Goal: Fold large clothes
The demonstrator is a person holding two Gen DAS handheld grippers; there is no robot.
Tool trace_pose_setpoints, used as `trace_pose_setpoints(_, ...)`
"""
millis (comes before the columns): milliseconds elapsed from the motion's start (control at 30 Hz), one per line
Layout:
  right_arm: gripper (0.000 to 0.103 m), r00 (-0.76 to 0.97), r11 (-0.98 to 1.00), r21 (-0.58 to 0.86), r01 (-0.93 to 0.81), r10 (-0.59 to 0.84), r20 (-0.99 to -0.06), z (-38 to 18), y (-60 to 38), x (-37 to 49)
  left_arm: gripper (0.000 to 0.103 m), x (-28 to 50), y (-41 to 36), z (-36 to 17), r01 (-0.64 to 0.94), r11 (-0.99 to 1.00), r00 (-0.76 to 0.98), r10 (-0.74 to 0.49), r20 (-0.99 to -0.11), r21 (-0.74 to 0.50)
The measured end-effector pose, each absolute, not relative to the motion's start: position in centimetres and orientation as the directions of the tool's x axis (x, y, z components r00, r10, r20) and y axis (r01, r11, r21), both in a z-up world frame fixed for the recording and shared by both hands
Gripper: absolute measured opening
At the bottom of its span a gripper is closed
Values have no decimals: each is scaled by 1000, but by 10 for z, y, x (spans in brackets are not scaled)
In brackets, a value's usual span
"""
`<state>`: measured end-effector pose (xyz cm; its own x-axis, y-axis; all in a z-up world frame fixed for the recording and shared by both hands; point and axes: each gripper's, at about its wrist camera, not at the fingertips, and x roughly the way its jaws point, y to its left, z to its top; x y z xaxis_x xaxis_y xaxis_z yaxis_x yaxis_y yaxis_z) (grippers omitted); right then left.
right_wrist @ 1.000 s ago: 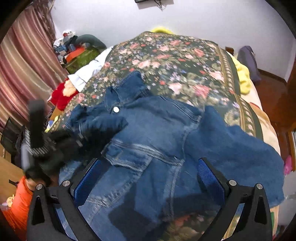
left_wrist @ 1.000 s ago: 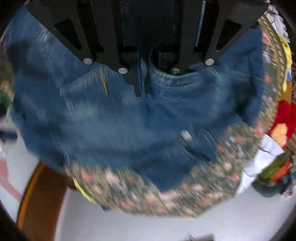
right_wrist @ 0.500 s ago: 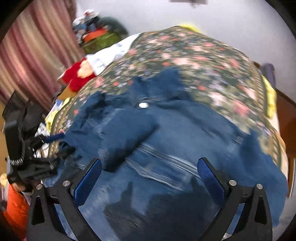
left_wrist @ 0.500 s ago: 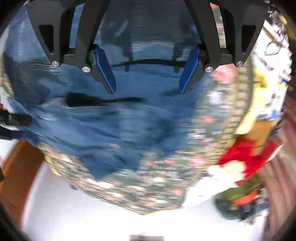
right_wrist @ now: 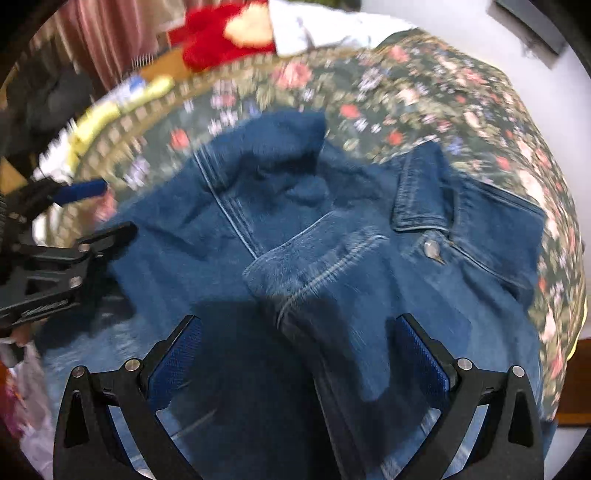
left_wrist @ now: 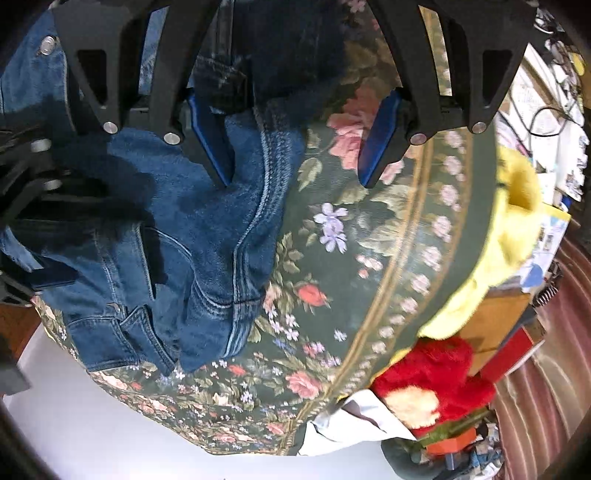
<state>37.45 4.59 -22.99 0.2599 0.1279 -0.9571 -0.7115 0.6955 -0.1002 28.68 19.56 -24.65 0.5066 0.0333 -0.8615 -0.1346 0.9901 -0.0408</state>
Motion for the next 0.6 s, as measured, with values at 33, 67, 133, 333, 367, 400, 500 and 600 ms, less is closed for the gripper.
trace_pose_setpoints(33, 102, 263, 687, -124, -716, 101, -959, -238, 51, 377, 75, 287, 194, -249, -129, 991, 516, 34, -856, -38)
trace_pose_setpoints(67, 100, 271, 678, -149, -719, 77, -959, -245, 55, 379, 78, 286, 193, -250, -123, 992, 522, 37, -852, -32)
trace_pose_setpoints(133, 87, 306, 660, -216, -720, 23, -952, -258, 60, 381, 80, 285, 189, -253, -108, 994, 534, 50, -844, -10)
trace_pose_setpoints(333, 42, 384, 685, -265, -678, 23, -923, -254, 60, 382, 85, 284, 180, -259, -82, 995, 545, 89, -834, 53)
trace_pose_setpoints(367, 37, 386, 701, -246, -669, 46, -921, -249, 57, 383, 86, 285, 180, -260, -82, 995, 544, 87, -835, 50)
trace_pose_setpoints(400, 27, 386, 715, -224, -662, 69, -920, -243, 53, 383, 86, 286, 181, -260, -82, 996, 542, 84, -836, 47)
trace_pose_setpoints(500, 20, 412, 756, -199, -624, 102, -905, -228, 45, 383, 88, 288, 181, -261, -87, 996, 537, 79, -840, 38)
trace_pose_setpoints(600, 19, 460, 811, -160, -563, 146, -876, -199, 21, 386, 88, 289, 180, -262, -87, 995, 531, 88, -843, 49)
